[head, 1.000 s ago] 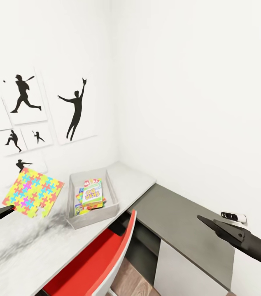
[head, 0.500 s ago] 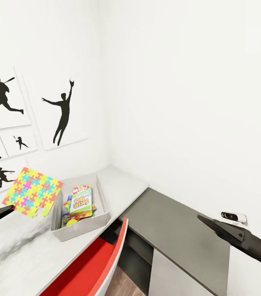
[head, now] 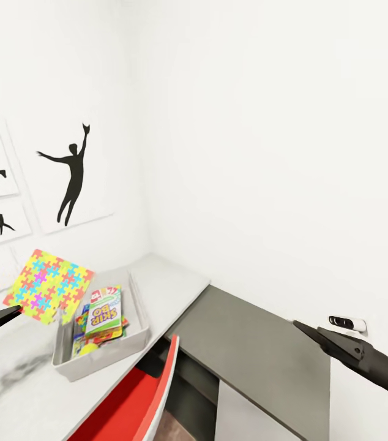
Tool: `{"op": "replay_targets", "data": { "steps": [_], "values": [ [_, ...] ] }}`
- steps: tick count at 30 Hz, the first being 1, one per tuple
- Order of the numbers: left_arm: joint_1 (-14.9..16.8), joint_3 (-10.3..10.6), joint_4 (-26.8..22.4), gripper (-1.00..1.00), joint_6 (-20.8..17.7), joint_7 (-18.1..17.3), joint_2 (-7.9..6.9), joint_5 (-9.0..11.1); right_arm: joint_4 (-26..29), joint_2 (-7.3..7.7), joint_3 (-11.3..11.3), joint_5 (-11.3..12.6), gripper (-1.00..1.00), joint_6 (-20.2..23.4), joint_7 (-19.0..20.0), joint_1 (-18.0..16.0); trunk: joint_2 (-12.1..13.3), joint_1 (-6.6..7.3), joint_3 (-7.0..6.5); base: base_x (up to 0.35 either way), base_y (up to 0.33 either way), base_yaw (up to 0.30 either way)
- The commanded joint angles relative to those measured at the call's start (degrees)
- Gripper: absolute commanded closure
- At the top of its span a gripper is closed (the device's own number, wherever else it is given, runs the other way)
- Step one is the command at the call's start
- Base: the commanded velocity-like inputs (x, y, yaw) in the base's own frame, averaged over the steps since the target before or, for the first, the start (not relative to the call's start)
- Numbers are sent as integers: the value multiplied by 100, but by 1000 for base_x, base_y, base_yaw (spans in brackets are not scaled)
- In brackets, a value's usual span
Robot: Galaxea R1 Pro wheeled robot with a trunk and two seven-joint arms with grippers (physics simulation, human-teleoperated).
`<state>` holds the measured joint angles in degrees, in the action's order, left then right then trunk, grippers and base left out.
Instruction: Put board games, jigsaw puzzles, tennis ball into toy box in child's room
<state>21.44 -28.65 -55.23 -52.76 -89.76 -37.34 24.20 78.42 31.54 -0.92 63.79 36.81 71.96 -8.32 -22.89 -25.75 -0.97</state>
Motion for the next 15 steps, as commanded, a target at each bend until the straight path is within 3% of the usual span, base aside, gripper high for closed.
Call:
{"op": "replay_targets", "data": {
  "steps": [1, 9, 15],
  "values": [
    [1, -1, 1, 100, -60, -24, -1, -3, -2, 2, 4, 29, -100, 47, 2, -3, -3, -3, -6, 98, -53, -165],
    [1, 0, 0, 100, -59, -24, -1, -3, -2, 3, 4, 29, -100, 51, 2, -3, -3, -3, -68, 30, -46, -160],
    [1, 3, 1, 100, -59, -24, -1, -3, -2, 2, 4, 29, -100, 54, -5, -3, -3, -3, -81, 36, -89, -49]
  ]
}}
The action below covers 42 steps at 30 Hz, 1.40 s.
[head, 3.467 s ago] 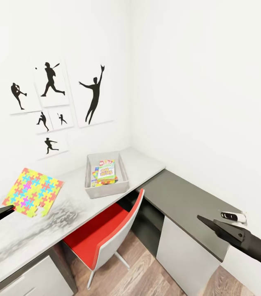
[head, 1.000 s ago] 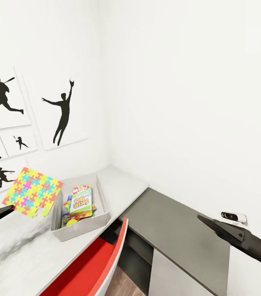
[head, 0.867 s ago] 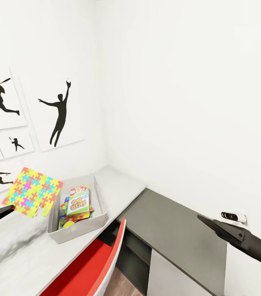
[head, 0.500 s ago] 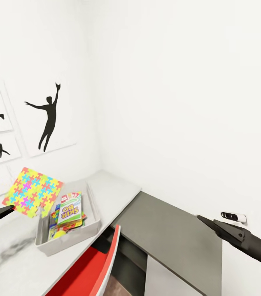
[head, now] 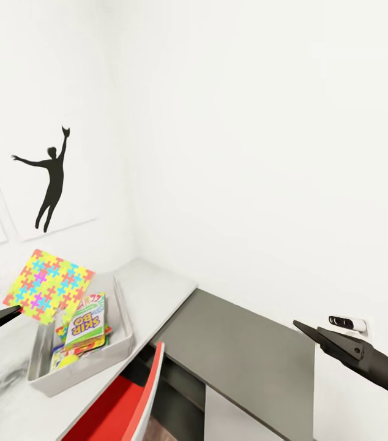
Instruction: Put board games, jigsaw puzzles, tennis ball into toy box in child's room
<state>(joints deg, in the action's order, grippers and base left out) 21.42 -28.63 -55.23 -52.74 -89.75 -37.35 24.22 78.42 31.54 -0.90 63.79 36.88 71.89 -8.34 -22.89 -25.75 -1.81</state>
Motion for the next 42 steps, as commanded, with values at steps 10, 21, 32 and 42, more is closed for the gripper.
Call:
{"op": "replay_targets", "data": {
  "steps": [10, 21, 32, 42],
  "values": [
    [3, 6, 0, 100, -43, -25, 4, -5, -2, 1, 2, 29, -100, 42, 0, -1, -3, -3, 1, 202, -12, -4],
    [3, 6, 2, 100, -26, -25, 7, -5, -2, 2, 2, 29, -100, 46, -8, -1, -3, -3, 1, 59, 33, 0],
    [30, -5, 6, 100, -27, -25, -2, -77, -66, 5, 2, 29, -100, 39, -22, -1, -3, -3, 1, 3, 3, 0],
    [821, 47, 59, 100, -130, 382, -123, -1219, -133, 16, -109, 52, -100, 97, 7, -1, -3, -3, 1, 0, 0, 0]
  ]
}}
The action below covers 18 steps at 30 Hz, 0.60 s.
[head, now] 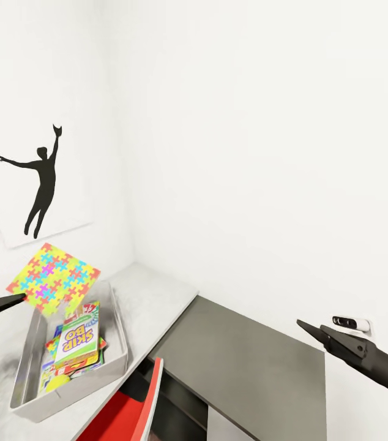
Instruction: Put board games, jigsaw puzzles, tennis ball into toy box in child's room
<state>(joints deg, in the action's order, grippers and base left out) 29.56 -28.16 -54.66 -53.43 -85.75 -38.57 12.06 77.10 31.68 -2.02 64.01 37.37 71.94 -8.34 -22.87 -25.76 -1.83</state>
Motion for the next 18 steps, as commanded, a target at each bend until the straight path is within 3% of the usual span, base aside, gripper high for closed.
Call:
{"op": "replay_targets", "data": {
  "steps": [1, 3, 5, 8, 14, 18],
  "values": [
    [75, 11, 7, 100, -63, 22, -1, -103, -21, 2, -9, 30, -100, 50, 2, -1, -5, -2, 3, 0, 0, 0],
    [300, 70, 18, 100, -82, 189, 9, -472, -147, 3, -76, 33, -100, 64, 7, -1, -5, -2, 3, 0, 0, 0],
    [465, 147, 28, 100, -98, 349, 18, -707, -248, 4, -150, 37, -100, 77, 15, -1, -5, -2, 3, 0, 0, 0],
    [795, 508, 57, 100, -108, 838, 33, -1024, -371, 4, -307, 39, -100, 88, 47, -1, -5, -2, 3, 0, 0, 0],
    [1066, 951, 117, 100, -91, 1430, 34, -1113, -444, 6, -364, 33, -100, 61, 56, -1, -5, -2, 3, 0, 0, 0],
    [1134, 1041, 140, 100, -58, 1762, 33, -1126, -531, 12, -410, 39, -100, 68, 68, -1, -5, -2, 10, 0, 0, 0]
  ]
}}
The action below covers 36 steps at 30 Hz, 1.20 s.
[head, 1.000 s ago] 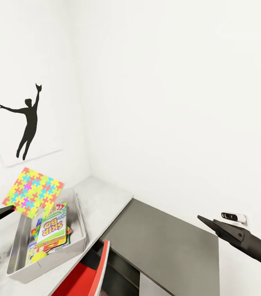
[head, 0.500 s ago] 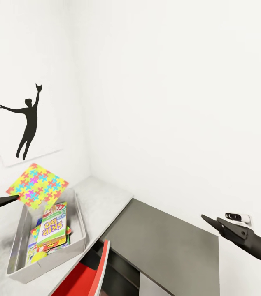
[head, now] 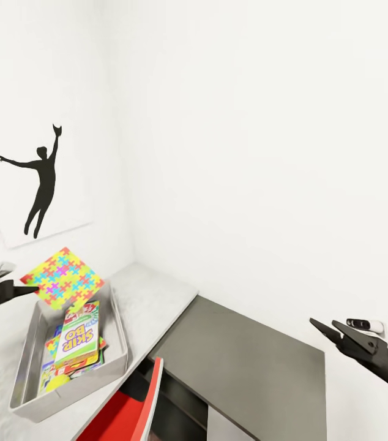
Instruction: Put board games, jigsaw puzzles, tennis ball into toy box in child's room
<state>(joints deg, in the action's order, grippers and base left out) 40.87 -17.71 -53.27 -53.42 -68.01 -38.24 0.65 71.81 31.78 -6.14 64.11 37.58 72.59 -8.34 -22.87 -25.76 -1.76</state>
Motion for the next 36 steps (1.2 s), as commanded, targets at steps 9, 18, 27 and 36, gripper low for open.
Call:
{"op": "replay_targets", "data": {
  "steps": [9, 18, 27, 36],
  "values": [
    [59, 181, 3, 100, -21, 290, -48, -6, -141, 3, -111, 30, -100, 73, 34, -1, -5, -2, 69, 0, 0, 0],
    [70, 216, -112, 100, -12, 255, -179, -105, -158, 4, -122, 25, -100, 74, 35, -1, -5, -2, 152, 0, 0, 0],
    [71, 1218, -603, 100, -27, -393, -728, -122, -159, 4, -124, 22, -100, 75, 35, -1, -5, -2, 236, 0, 0, 0],
    [71, 1477, -699, 100, 26, -767, -834, -211, -159, 4, -124, 19, -100, 75, 35, -1, -5, -2, 320, 0, 0, 0]
  ]
}}
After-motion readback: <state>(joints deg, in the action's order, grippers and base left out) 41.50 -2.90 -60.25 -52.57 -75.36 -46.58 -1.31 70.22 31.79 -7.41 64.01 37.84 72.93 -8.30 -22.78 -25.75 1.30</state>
